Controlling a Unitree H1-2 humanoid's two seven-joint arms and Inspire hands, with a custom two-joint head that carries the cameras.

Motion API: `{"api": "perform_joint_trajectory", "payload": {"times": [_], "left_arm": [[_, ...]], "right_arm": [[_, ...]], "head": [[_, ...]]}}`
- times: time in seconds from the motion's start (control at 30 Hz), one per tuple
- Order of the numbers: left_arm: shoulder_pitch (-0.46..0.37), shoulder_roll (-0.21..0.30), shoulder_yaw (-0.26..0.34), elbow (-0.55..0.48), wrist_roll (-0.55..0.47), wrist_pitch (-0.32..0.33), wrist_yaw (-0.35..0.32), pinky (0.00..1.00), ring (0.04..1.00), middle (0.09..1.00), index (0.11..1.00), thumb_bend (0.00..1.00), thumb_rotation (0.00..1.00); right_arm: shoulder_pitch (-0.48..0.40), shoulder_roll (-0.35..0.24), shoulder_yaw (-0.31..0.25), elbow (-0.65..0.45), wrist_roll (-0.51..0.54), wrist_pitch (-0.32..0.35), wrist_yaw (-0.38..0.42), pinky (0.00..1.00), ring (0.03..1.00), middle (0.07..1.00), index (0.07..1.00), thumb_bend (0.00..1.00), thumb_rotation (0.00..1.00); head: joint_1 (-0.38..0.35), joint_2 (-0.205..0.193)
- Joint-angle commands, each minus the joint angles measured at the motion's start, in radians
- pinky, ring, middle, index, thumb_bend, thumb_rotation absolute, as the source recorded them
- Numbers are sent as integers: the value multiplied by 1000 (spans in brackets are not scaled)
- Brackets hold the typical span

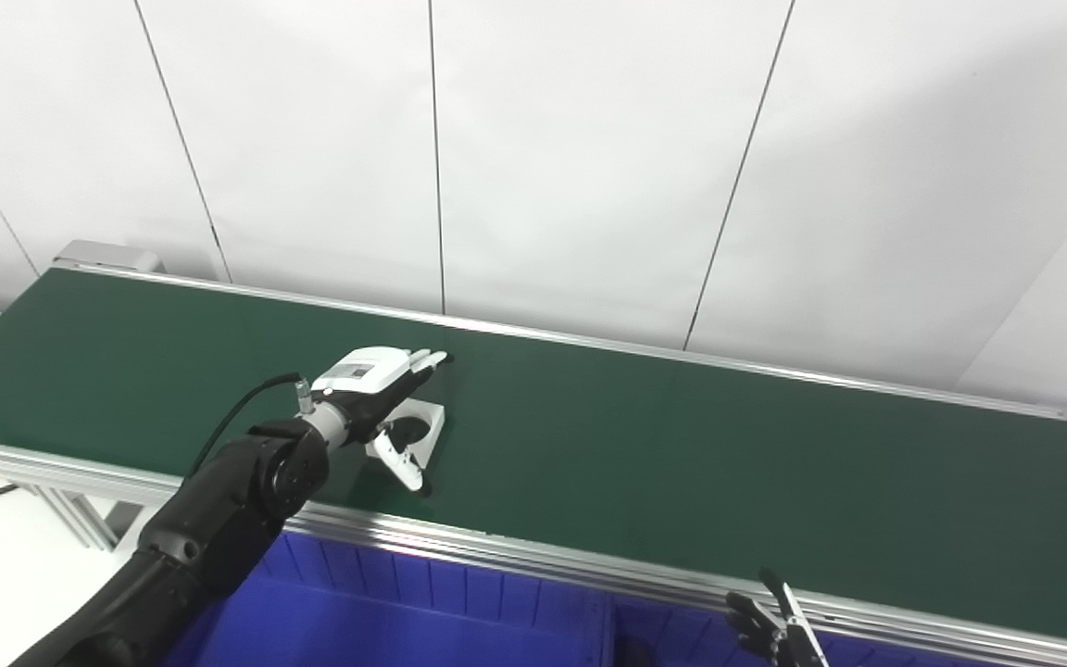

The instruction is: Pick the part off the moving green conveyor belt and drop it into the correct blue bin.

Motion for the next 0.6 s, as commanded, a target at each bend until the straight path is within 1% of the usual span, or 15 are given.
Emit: {"api": "perform_joint_trajectory", "payload": {"times": [0.0,0.03,0.17,0.2,0.23,0.3,0.33,0.37,0.43,0.47,0.5,0.53,0.57], "left_arm": [[-59,13,2,1,8,6,30,1000,1000,1000,968,936,188],[-59,10,1,11,6,4,33,1000,1000,1000,967,925,171],[-63,-2,-5,45,-3,3,31,974,965,974,947,841,38],[-63,-7,-5,56,-5,1,39,968,960,970,943,835,24],[-64,-14,-3,66,-11,1,46,939,942,960,930,815,12],[-64,-32,15,86,-44,-7,59,822,874,926,897,746,2],[-65,-42,25,93,-63,-8,63,716,790,872,845,660,1],[-68,-48,28,99,-72,-8,63,612,682,773,757,544,0],[-74,-58,23,102,-76,8,54,540,600,674,678,464,0],[-76,-61,20,102,-76,15,53,481,548,556,576,491,0],[-78,-66,18,105,-79,17,54,461,530,516,541,501,0],[-80,-69,17,107,-81,18,55,394,463,487,506,511,0],[-82,-73,16,111,-87,20,51,389,458,485,504,512,0]], "right_arm": [[-1,-2,-7,-20,24,-70,3,825,856,874,1000,638,772],[0,-1,-9,-20,25,-73,3,827,856,874,997,641,768],[5,0,-13,-23,24,-75,4,825,859,876,997,636,776],[6,0,-14,-25,26,-76,5,825,859,876,998,635,776],[7,0,-15,-25,29,-78,6,825,860,875,998,637,776],[9,-2,-16,-24,37,-84,9,828,860,875,998,639,775],[10,-2,-17,-22,38,-90,9,826,861,875,998,636,775],[11,-3,-18,-21,39,-94,9,825,859,872,995,632,776],[12,-3,-20,-21,40,-97,10,826,857,870,993,632,780],[13,-3,-21,-22,40,-97,10,826,857,870,993,635,784],[14,-3,-22,-24,38,-95,10,827,857,870,993,636,786],[15,-3,-22,-26,37,-93,10,829,862,874,995,649,799],[15,-4,-23,-26,39,-92,11,829,863,874,995,650,800]], "head": [[2,0],[2,0],[4,1],[6,2],[6,2],[8,4],[9,4],[12,4],[12,5],[12,5],[15,6],[15,6],[17,6]]}}
